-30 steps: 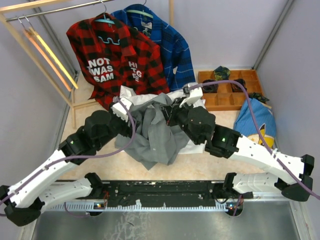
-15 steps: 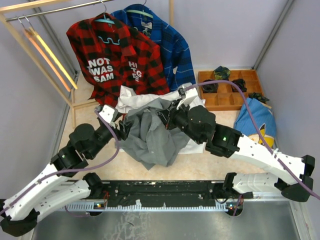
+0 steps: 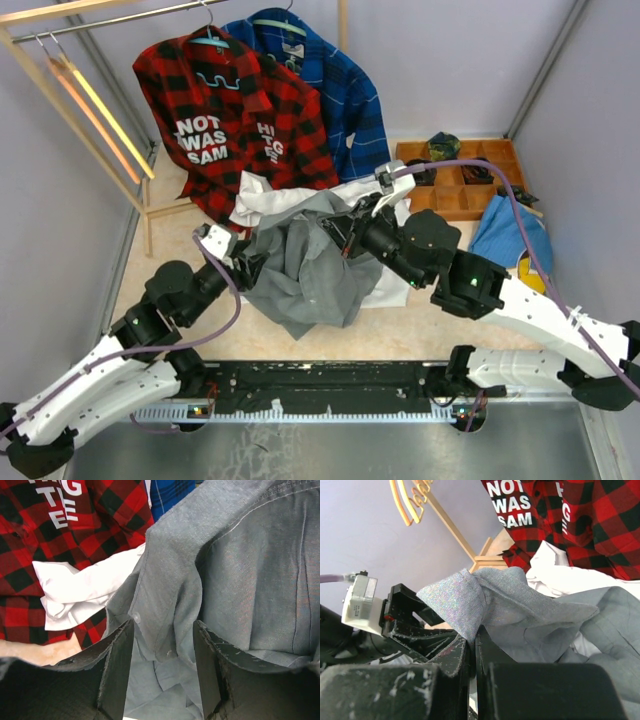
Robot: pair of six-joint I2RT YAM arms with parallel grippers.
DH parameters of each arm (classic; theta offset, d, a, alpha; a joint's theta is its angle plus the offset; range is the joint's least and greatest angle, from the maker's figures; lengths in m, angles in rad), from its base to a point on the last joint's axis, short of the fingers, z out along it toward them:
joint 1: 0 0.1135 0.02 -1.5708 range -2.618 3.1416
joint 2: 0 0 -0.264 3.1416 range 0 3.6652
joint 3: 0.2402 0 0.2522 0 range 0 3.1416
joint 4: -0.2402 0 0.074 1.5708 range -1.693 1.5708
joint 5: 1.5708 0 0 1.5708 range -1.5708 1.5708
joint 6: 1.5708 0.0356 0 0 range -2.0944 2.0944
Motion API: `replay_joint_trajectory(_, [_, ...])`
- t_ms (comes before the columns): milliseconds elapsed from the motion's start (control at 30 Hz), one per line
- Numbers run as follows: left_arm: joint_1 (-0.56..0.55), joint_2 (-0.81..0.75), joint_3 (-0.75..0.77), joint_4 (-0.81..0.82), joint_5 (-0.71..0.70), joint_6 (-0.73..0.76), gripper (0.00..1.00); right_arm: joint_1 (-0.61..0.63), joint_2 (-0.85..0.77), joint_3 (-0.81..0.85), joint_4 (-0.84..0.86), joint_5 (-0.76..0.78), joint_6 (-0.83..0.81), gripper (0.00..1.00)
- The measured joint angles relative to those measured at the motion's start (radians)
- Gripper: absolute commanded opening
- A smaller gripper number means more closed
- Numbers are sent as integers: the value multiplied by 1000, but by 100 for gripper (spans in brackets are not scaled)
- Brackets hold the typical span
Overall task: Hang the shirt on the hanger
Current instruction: Adjust the shirt at the center of the board.
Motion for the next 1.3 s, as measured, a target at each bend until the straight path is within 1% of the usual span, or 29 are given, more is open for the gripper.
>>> replay_joint_trajectory(467, [0, 3, -9, 134, 109, 3, 41, 0, -65, 6, -10, -81, 32, 0])
replay_joint_trajectory(500, [0, 9, -9, 137, 114, 3, 38, 0, -72, 6, -10, -83, 34, 0])
replay_joint_trajectory(733, [0, 29, -9, 151, 116, 1, 3, 0, -104, 5, -14, -94, 37, 0])
replay_joint_trajectory(767, [0, 31, -6, 152, 111, 1, 0, 0, -105, 5, -17, -93, 37, 0])
replay_joint_trajectory(833, [0, 45, 14, 147, 97, 7, 0, 0, -106, 5, -24, -89, 35, 0])
replay_joint_trajectory(900, [0, 67, 59, 135, 85, 17, 0, 0, -106, 5, -35, -77, 32, 0])
replay_joint_trajectory(1000, [0, 119, 172, 101, 69, 36, 0, 0, -104, 9, -68, -37, 16, 0])
replay_joint_trajectory(1100, [0, 174, 337, 44, 50, 47, 0, 0, -66, 71, -126, 19, -36, 0])
replay_joint_trajectory(1200, [0, 233, 512, -13, 23, 48, 0, 0, 37, 241, -195, 84, -132, 0])
replay_joint_trajectory(1300, [0, 300, 697, -89, -10, 39, 0, 0, 173, 481, -265, 160, -246, 0])
